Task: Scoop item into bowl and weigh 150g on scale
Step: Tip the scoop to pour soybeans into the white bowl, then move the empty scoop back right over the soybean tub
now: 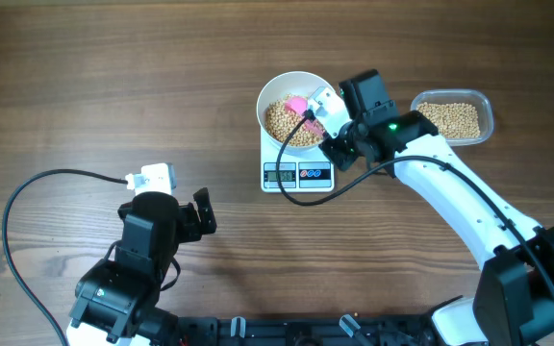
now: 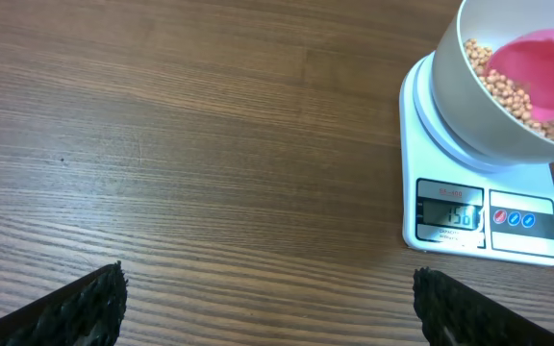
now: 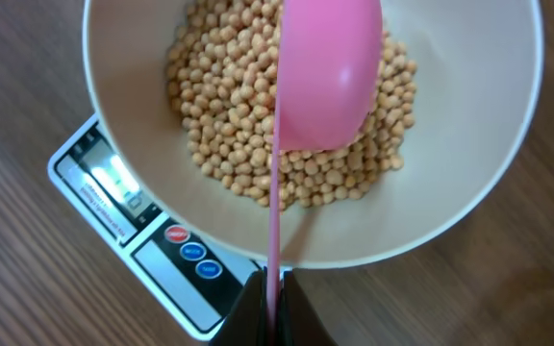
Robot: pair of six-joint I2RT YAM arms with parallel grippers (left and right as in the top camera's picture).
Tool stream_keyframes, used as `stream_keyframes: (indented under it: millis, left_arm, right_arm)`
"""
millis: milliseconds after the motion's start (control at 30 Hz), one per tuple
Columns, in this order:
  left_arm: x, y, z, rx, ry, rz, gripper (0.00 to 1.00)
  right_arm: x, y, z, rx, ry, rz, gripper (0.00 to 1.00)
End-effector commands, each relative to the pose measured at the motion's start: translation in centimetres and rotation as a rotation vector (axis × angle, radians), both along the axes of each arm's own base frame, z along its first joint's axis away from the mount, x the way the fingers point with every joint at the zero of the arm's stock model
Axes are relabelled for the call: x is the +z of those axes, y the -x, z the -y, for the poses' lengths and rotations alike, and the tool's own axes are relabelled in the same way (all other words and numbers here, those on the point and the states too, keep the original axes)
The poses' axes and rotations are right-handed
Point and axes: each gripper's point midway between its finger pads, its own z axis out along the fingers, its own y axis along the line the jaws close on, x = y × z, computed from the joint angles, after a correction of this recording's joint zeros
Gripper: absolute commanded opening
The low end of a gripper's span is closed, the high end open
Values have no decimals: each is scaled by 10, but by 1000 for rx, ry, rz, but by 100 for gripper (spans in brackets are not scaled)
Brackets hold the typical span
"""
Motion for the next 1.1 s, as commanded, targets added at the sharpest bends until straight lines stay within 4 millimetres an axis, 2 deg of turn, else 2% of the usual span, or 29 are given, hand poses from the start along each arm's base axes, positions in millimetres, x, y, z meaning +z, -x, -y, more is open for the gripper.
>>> stream_keyframes:
  millis: [0, 100, 300, 567, 700, 833, 1000, 1067]
  left_arm:
    - [-2, 0, -4, 8, -18, 0, 100]
    - [-2, 0, -4, 8, -18, 0, 100]
    - [-2, 0, -4, 8, -18, 0, 100]
    - [-2, 0, -4, 8, -18, 0, 100]
    - [-2, 0, -4, 8, -18, 0, 100]
    - [-2, 0, -4, 8, -18, 0, 100]
    - [-2, 0, -4, 8, -18, 0, 100]
    - [-2, 0, -4, 8, -18, 0, 100]
  right_arm:
    - [-3, 10, -10, -9, -69, -79, 4]
    - [1, 11, -20, -47, -148, -110, 4]
    - [14, -2, -28, -229, -317, -170, 4]
    - [35, -23, 2, -515, -621, -373, 4]
    - [54, -22, 4, -498, -774, -474, 5]
    - [69, -28, 6, -475, -866, -491, 4]
    - [80, -38, 22, -536, -927, -490, 4]
    - [90, -38, 29, -514, -983, -509, 4]
